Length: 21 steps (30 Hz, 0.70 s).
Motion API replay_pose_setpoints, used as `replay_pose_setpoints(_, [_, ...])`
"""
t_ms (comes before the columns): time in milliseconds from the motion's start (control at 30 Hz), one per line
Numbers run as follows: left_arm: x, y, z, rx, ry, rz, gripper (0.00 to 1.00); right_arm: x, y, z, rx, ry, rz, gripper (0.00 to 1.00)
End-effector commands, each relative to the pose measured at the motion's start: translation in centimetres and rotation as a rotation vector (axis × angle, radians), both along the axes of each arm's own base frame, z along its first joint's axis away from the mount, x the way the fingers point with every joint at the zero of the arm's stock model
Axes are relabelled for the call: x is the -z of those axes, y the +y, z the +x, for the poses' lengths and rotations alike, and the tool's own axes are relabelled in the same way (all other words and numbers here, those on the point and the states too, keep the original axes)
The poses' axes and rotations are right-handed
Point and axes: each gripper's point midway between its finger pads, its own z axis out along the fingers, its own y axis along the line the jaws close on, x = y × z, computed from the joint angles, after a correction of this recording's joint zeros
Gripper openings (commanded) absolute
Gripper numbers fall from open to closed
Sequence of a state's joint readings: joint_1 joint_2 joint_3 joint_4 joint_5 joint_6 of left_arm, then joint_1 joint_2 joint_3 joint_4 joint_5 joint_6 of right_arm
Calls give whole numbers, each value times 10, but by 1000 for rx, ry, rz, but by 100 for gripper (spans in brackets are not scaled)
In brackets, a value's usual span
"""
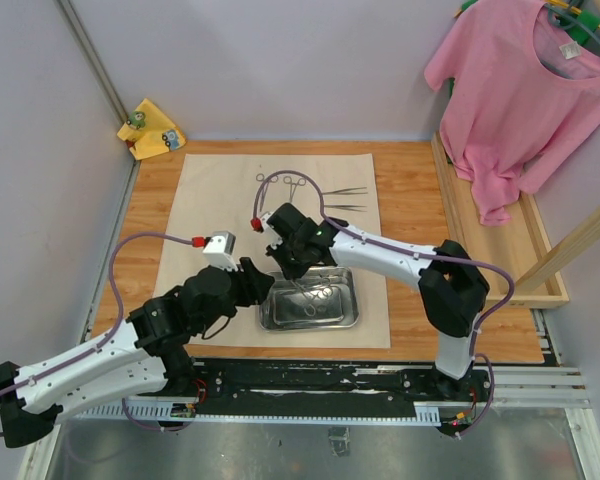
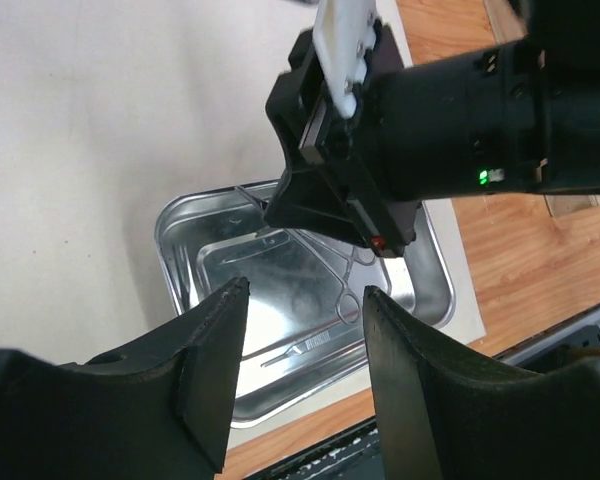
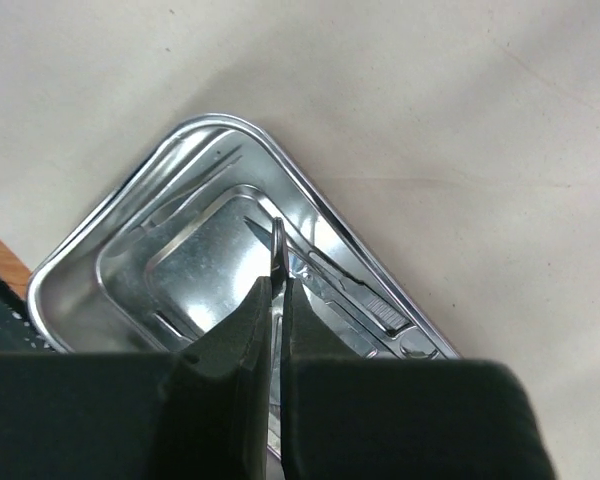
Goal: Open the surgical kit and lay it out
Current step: Pick up the medical item from the container.
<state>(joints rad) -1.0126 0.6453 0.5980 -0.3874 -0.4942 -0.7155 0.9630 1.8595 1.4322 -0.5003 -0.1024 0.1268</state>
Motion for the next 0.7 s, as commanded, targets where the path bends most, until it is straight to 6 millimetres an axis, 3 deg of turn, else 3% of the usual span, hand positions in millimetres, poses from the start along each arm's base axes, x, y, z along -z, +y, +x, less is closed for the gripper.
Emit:
replay_pose_setpoints(0, [-2,-12,0,43,-25,-57,54,-50,8,7,18,-7,127,1])
replay_pose_setpoints(333, [-2,-37,-17,218,-94,-173,60,-116,10,6,30,117,427,1])
replay_pose_setpoints(500, [-20,-43,-29,306,-178,-266,62,-159,8,-3,-2,201,638,1])
replay_pose_setpoints(667, [-43,-44,-40,365,-257,-348,71,-192,8,-19,-38,297,803,1])
